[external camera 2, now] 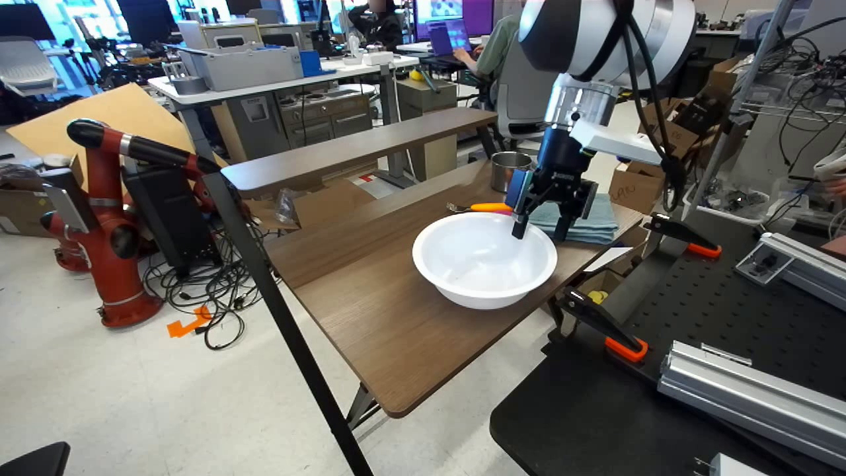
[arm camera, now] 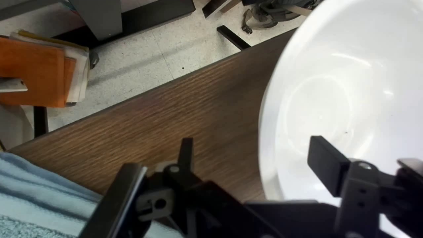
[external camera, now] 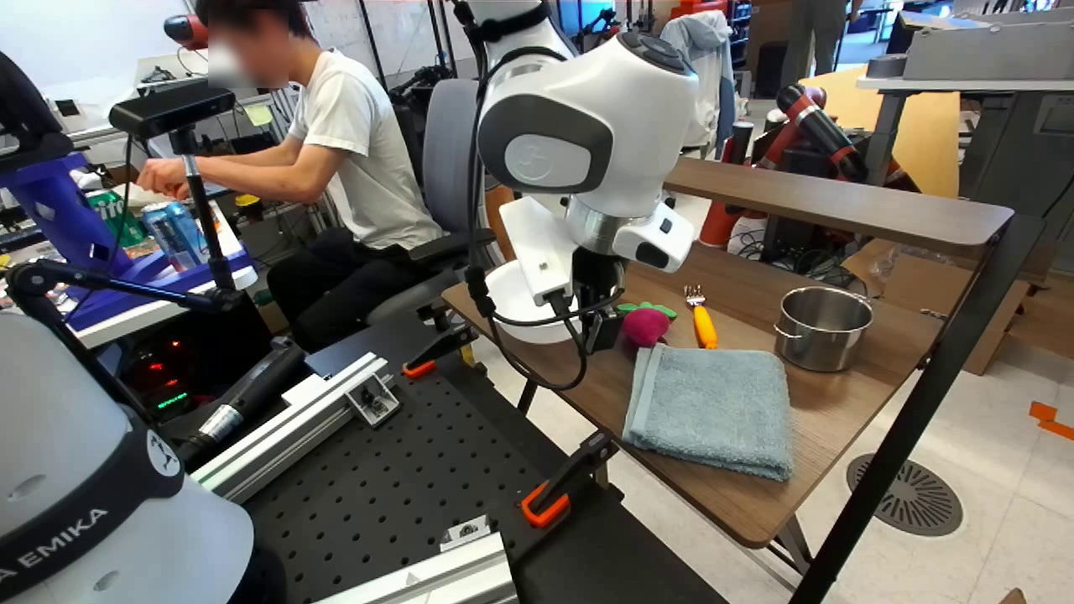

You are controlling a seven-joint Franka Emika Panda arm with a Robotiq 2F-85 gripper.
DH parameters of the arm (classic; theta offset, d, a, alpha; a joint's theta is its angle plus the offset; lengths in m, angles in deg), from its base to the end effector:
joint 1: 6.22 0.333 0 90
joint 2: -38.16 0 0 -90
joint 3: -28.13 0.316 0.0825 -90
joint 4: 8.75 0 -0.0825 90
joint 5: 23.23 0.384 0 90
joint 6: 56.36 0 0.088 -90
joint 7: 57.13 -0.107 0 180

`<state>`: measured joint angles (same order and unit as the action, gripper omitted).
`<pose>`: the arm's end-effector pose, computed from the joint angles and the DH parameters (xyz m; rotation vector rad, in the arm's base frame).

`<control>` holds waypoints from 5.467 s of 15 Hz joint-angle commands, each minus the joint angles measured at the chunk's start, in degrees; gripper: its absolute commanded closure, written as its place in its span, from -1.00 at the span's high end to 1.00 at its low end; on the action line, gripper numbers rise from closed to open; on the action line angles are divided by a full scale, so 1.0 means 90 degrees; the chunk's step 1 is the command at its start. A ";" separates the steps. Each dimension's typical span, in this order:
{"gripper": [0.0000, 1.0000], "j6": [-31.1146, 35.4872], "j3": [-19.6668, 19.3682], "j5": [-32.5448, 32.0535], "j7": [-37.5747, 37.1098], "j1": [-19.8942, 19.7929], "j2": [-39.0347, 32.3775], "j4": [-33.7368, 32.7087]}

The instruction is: Move the white bowl backwards

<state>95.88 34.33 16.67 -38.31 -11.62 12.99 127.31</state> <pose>0.4752 -0.0067 0.1258 -2.7670 0.4349 0.1520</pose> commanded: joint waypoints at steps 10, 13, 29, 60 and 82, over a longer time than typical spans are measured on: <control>-1.00 0.0529 0.0451 0.0179 0.0154 -0.0316 -0.0197 0.0011; -0.96 0.0564 0.0514 0.0207 0.0177 -0.0382 -0.0208 0.0017; -0.96 0.0535 0.0445 0.0099 -0.0038 -0.0366 0.0809 0.0343; -0.96 -0.0428 0.0262 -0.1842 -0.2611 0.0824 -0.1648 -0.3464; -0.96 -0.1243 0.0092 -0.2199 -0.3506 0.1152 -0.3004 -0.5292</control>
<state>86.90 36.33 -1.43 -67.35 -2.26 -12.51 82.27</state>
